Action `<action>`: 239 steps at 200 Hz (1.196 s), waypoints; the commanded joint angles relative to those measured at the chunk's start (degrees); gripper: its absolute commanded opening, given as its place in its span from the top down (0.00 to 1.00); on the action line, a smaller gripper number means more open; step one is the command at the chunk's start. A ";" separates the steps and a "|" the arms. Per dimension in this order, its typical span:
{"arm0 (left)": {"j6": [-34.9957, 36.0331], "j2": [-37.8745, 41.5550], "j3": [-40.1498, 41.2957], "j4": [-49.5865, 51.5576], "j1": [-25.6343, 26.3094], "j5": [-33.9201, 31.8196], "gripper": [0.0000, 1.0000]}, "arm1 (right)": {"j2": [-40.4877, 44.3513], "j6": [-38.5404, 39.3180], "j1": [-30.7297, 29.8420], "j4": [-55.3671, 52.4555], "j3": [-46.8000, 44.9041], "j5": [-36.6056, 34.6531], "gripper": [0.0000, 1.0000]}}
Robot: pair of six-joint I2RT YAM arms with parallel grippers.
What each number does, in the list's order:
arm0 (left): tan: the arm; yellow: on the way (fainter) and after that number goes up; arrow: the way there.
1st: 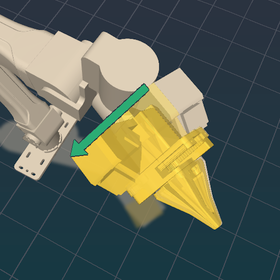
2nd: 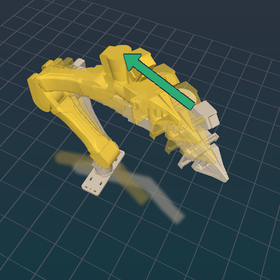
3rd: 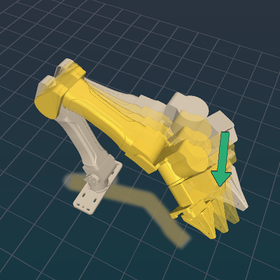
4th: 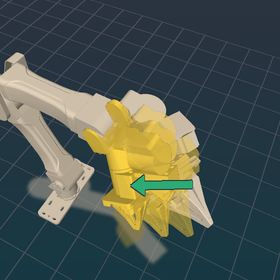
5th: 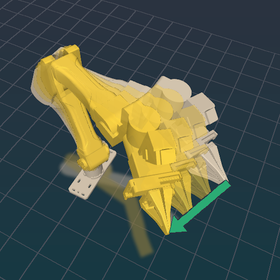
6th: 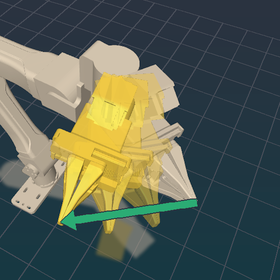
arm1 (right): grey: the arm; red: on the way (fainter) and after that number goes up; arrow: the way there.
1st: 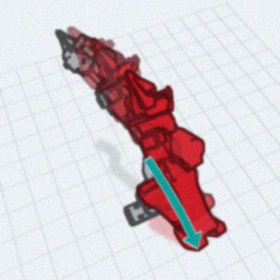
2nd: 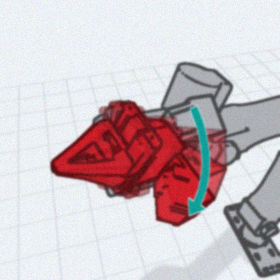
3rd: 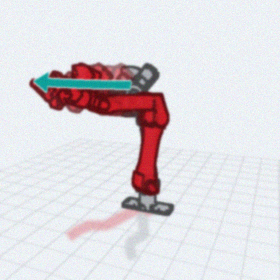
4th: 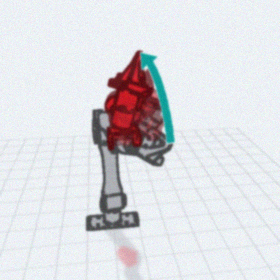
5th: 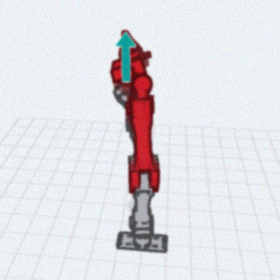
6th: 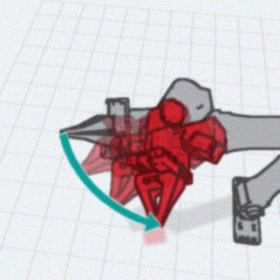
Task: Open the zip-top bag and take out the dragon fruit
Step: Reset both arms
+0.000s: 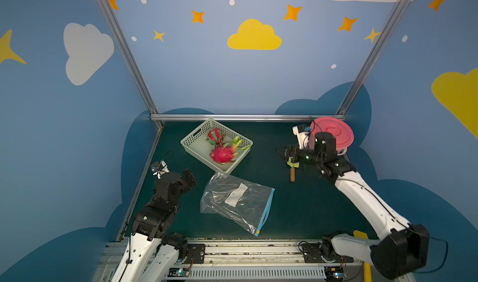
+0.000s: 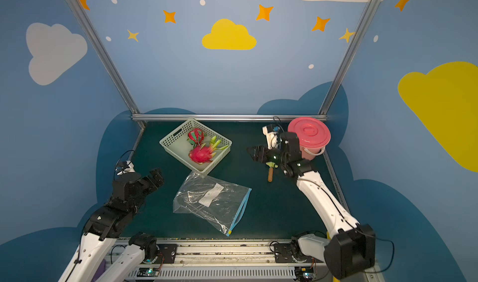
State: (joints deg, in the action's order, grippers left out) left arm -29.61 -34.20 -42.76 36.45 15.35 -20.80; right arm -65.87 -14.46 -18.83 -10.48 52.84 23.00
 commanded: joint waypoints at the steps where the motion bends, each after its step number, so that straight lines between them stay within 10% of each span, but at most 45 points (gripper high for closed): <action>1: 5.80 -1.68 1.32 -5.23 -0.36 -4.11 0.00 | 8.04 9.10 3.35 6.78 -9.06 -9.24 0.17; 65: 9.50 -7.24 9.03 -18.39 -2.29 -7.70 0.00 | 7.43 12.01 21.56 13.78 -20.95 -7.03 0.14; 155: 13.43 -7.35 14.05 -24.15 -9.05 -4.08 0.00 | -6.02 14.02 21.74 28.22 -22.96 -4.99 0.14; 239: 15.74 -35.28 19.65 -56.71 -14.79 -1.44 0.00 | -17.15 18.41 20.10 48.80 -27.60 -3.80 0.14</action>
State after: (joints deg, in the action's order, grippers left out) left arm -16.10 -63.86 -24.69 -5.80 1.06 -23.42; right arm -82.39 1.63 1.91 28.10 28.21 17.67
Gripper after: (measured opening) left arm 0.996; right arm 0.862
